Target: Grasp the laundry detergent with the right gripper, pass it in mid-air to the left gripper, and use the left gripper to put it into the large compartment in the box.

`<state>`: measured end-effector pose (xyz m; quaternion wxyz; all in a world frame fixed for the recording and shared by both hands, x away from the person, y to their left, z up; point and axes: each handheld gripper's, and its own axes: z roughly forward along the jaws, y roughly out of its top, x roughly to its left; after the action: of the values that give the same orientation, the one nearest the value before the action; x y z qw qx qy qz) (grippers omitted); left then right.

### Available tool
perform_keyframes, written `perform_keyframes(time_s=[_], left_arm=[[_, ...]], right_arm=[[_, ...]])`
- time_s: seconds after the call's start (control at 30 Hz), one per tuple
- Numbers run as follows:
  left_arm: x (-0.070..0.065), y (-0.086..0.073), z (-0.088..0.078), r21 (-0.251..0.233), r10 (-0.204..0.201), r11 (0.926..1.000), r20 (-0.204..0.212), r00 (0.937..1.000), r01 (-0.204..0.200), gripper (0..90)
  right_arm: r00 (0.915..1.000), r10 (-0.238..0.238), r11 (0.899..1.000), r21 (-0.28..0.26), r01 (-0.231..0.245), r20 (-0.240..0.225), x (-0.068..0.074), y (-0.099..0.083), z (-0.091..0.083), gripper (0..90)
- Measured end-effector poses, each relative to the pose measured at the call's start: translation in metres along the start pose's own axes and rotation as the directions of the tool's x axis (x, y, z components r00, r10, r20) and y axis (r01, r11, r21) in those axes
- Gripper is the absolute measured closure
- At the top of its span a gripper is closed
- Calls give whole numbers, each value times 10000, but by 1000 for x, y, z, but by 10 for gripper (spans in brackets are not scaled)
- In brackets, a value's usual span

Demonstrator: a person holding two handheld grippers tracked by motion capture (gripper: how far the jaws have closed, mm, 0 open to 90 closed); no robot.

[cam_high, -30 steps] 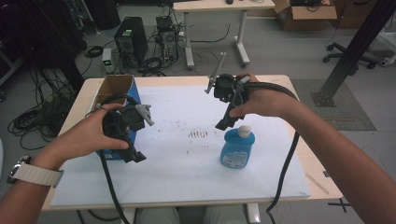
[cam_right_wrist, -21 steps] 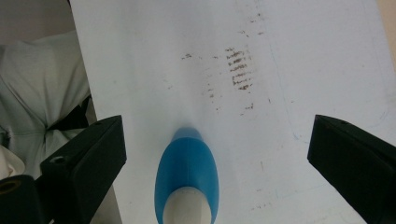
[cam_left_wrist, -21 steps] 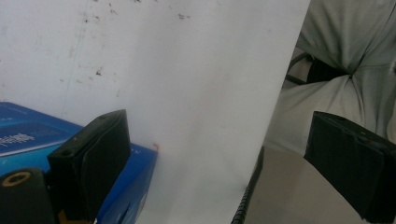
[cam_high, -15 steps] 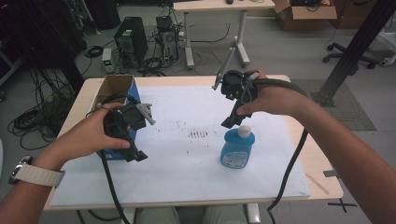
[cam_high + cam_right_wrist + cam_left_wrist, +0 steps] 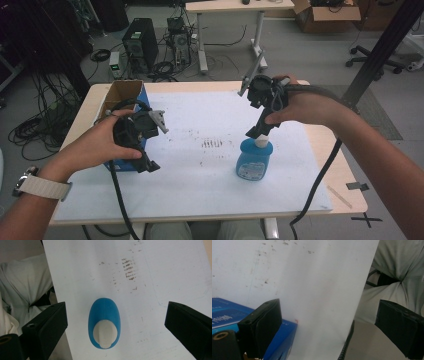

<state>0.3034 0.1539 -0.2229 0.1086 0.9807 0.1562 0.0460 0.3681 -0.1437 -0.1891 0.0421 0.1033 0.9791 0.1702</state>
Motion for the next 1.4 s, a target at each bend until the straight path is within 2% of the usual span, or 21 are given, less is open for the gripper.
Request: perform_keyframes(time_s=[0.43, 0.73, 1.4], left_arm=[[0, 2, 1, 6, 61, 10000, -51, 10000, -61, 73], [0, 5, 3, -5, 79, 10000, -61, 10000, -79, 74], [0, 8, 4, -86, 105, 9999, -81, 9999, -106, 74]], right_arm=[[9994, 237, 9997, -21, -238, -265, 3, -19, -4, 48], [9991, 356, 9994, -22, -356, -214, 4, -34, -6, 43], [9984, 487, 9986, -199, -494, -303, 6, -63, 8, 42]])
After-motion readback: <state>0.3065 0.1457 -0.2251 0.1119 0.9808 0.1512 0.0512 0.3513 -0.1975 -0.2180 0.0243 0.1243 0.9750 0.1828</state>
